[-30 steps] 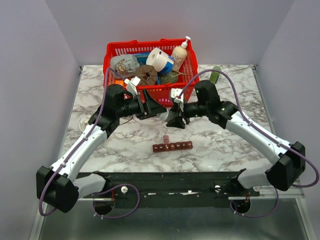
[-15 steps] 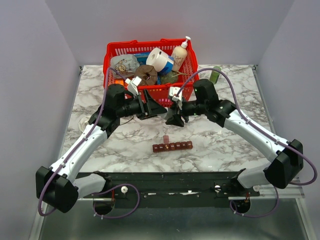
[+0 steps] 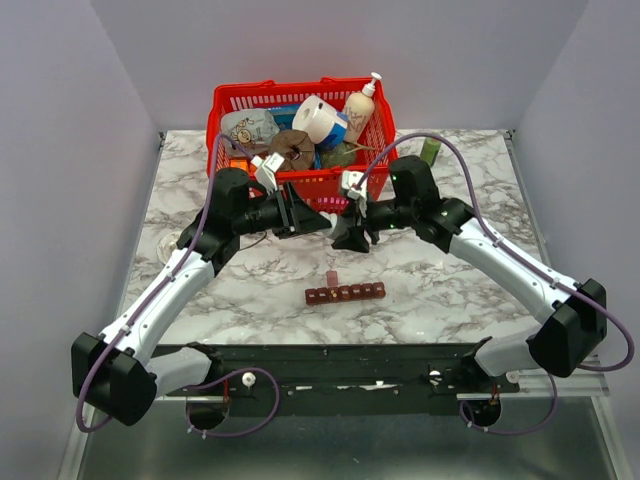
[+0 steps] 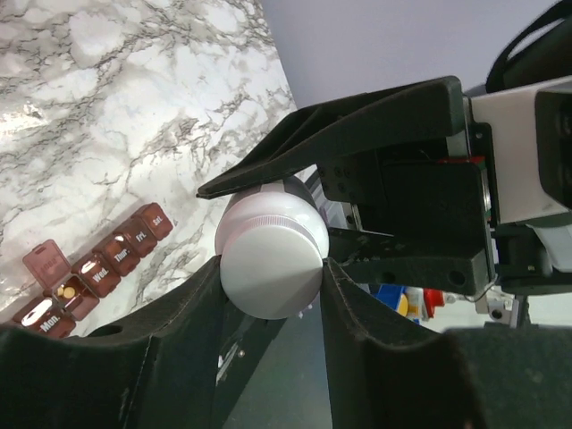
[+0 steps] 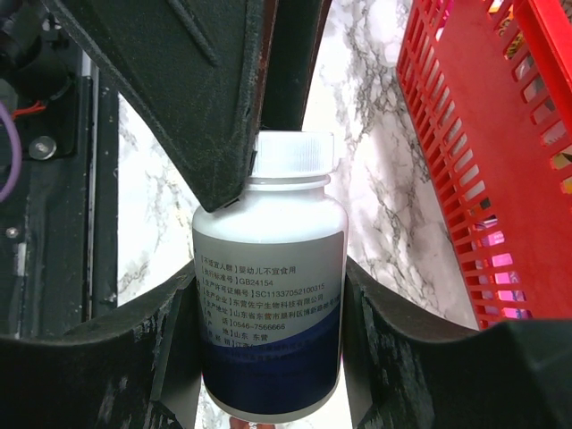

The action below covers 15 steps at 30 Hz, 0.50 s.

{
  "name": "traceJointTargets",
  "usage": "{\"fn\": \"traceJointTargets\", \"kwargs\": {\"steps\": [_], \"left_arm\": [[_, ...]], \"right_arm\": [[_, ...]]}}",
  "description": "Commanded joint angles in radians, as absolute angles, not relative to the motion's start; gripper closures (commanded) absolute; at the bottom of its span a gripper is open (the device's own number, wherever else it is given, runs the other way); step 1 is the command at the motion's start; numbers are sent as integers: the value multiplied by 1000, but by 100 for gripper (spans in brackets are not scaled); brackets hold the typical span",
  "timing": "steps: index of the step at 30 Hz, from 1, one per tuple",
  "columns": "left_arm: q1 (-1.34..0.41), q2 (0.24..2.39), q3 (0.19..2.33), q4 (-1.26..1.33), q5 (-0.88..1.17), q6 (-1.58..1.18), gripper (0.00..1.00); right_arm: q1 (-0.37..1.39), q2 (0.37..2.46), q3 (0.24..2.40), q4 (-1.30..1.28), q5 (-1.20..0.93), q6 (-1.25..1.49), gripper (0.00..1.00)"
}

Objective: Sort the pills into containers

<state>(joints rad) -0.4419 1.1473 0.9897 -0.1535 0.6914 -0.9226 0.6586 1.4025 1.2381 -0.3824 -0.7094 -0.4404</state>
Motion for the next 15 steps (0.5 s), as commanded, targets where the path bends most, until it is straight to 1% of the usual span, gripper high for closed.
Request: {"fn": "traceJointTargets", "kwargs": {"steps": [1,7,11,12,13,14,15], "left_arm": [[-448,1128,988,-35,778,-875,62],[-448,1120,982,-5,857,-798,61],[-448,1123,997,-43,833,-744,57],[-448,1127,1002,-58,821,-739,56],[-448,1129,1009,-73,793,-727,55],[-449,1132,1020,-106,779,-715,50],[-449,1131,1022,-109,772,-710,49]], "right_arm": [[644,1422,1255,-350,-918,-359,91],[569,1491,1276,-273,-1235,-135,91],[565,1502,1243,-174,-1305,-8,92],[565,1500,1223,-81,-1315,91,91],[565,1500,1209,-43,-1319,128,91],[565,1502,1184,-10,-1324,167,91],[565,1505,1175,70,-1328,236,91]]}}
